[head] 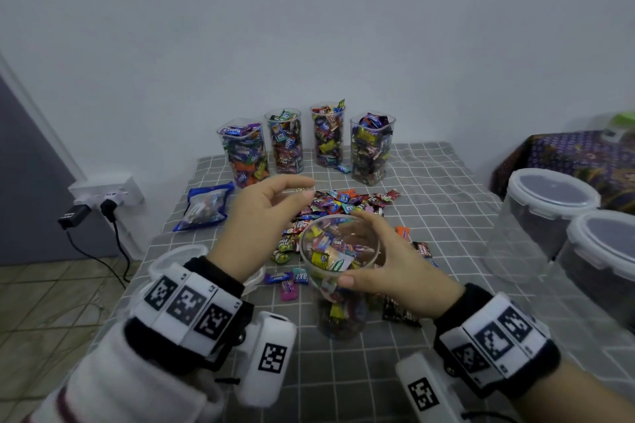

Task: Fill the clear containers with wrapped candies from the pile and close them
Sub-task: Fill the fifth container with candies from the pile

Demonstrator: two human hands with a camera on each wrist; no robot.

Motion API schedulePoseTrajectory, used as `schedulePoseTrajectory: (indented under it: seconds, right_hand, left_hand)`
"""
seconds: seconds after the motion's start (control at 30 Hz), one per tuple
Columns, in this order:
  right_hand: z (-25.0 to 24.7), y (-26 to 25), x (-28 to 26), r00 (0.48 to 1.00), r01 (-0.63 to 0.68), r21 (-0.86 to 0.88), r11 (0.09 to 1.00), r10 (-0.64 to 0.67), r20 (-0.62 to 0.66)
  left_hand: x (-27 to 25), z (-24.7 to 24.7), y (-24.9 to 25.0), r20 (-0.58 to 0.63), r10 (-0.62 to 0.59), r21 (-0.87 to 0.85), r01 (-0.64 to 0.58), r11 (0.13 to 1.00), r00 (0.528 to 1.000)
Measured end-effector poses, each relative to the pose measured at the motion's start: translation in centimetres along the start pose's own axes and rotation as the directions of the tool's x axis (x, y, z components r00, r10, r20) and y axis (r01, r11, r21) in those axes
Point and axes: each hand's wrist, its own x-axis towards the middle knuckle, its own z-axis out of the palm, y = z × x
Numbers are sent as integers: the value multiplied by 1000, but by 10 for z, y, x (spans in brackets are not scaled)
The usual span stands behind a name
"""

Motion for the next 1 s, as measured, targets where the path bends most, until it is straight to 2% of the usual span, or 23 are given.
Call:
schedulePoseTrajectory:
  seconds: [0.1,0.17,0.27,0.4,0.47,0.57,0.63,0.73,0.83,1.0]
  right_hand:
    - [-14,-4,0,989,-28,-178,984,53,140]
    - [-27,-3,4,980,-3,-341,940,70,185]
    - [-44,2,11,970,-36,-612,790,176,170]
    - [-58,12,17,930,-108,-819,564,349,118]
    - [-60,17,22,900,-136,-871,473,426,91]
    - [-59,26,29,852,-153,-918,365,520,64]
    - [-59,32,33,833,-162,-932,325,551,47]
    - [-54,39,36,805,-174,-932,318,590,52]
    - [-46,42,36,810,-123,-948,293,581,75]
    - [-41,49,37,841,-63,-962,265,534,92]
  left_hand:
    - [7,-9,-22,23,-96,143,92,985,995]
    - [10,-14,-39,57,-180,247,160,956,982]
    - [12,-16,-63,142,-295,443,205,873,945]
    - [15,-10,-86,266,-411,714,109,692,872]
    - [13,-5,-93,310,-447,774,51,632,839]
    - [9,2,-98,336,-464,827,-21,561,820]
    - [8,7,-99,353,-460,856,-83,511,815]
    - [5,14,-98,363,-451,881,-142,452,815]
    - [3,19,-96,354,-440,903,-179,392,825]
    - [5,23,-102,360,-445,908,-197,371,820]
